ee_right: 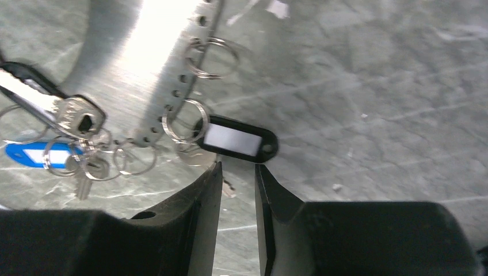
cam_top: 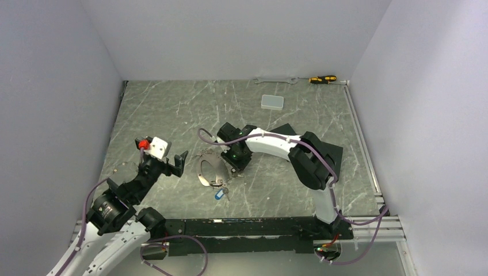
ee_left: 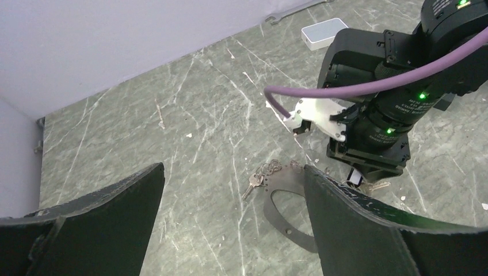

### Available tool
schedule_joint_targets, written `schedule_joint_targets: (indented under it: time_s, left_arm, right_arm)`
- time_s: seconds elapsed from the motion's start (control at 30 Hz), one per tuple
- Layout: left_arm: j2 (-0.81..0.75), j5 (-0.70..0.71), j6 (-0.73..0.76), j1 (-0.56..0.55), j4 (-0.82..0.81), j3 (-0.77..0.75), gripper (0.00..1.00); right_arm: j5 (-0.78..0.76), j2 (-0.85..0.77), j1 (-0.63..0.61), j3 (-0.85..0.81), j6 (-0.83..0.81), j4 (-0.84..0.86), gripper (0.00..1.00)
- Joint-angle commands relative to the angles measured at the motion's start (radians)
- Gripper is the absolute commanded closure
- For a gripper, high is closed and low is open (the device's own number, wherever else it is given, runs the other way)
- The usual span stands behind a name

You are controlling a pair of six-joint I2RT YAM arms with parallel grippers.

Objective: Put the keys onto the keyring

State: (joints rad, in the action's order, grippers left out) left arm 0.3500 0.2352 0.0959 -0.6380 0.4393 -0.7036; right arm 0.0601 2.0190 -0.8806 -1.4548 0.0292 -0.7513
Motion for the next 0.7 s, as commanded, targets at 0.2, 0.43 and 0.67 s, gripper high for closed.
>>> schedule_joint_targets:
  time_s: [0.2,0.43,0.67]
  left_arm:
    - [0.049,0.029,0.024,0.009,-0.031,-0.005,0.01]
    - [0.12,0.081,-0.005,0.016,-0.046,0.002,0.01]
    - [0.221,0.118,-0.036,0.025,-0.031,-0.018,0.01]
  right_arm:
    - [-0.125,-0.242,0.02,0.079,0.028,0.181,0.59]
    - [-0.172,-0.459,0.019,0.25,0.034,0.395,0.08]
    - [-0.246,-0.678,0.017,0.455,0.099,0.579,0.05]
